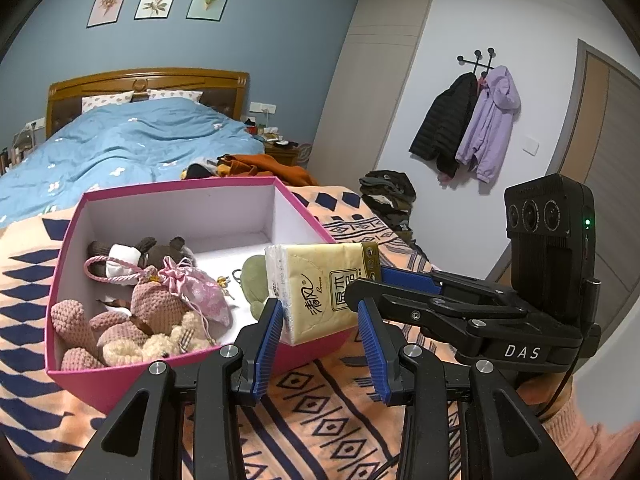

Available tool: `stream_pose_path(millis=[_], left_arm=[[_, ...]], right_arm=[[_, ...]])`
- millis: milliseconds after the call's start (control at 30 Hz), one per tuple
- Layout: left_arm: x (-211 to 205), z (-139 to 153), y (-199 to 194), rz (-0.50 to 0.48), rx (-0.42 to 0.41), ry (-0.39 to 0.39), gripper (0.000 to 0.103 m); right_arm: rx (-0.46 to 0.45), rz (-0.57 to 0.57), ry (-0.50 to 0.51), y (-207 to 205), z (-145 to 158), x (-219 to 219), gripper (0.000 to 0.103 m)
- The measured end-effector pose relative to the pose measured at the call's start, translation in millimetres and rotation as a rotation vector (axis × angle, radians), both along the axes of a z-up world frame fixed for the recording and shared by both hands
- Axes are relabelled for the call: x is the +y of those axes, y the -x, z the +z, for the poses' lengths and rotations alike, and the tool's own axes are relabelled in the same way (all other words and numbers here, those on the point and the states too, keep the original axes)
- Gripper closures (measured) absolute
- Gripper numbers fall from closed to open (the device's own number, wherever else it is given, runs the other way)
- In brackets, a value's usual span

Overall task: Organize objects
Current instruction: 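Carry the yellow tissue pack with the right gripper over the box rim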

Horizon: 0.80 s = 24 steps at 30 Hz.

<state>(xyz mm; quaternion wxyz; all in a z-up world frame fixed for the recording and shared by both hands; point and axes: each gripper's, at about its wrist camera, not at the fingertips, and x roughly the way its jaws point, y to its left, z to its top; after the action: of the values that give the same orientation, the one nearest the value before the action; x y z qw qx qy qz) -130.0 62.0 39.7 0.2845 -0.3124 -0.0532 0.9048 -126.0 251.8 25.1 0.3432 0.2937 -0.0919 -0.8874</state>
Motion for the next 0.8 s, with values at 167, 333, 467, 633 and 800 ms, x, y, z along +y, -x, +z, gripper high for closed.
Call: stream_pose_path(millis=[167,333,467,633,800], left_arm=[[-1,-1,5,0.0,-0.003,-0.003,0.064],[-2,-3,8,-0.003,-0.01,-0.008,0.064],[-3,-5,11,-0.007,-0.019,-0.017,0.064],[-2,-5,14,-0.009,-0.024,-0.02,0.064],[-2,-5,18,-0.015,-0.024,-0.026,0.064]], right_arm=[[-0.013,0.0,0.018,6,-1,1,0.056],[-0.02,-0.002,0.02,9,-1,2,0.056],[-0.022,-0.002,0.023,10,-2,3,0.056],[-0.025,-0.002,0.022,12,-2,4,0.056],[-0.025,-0.004,0.02,14,-2,4,0.056]])
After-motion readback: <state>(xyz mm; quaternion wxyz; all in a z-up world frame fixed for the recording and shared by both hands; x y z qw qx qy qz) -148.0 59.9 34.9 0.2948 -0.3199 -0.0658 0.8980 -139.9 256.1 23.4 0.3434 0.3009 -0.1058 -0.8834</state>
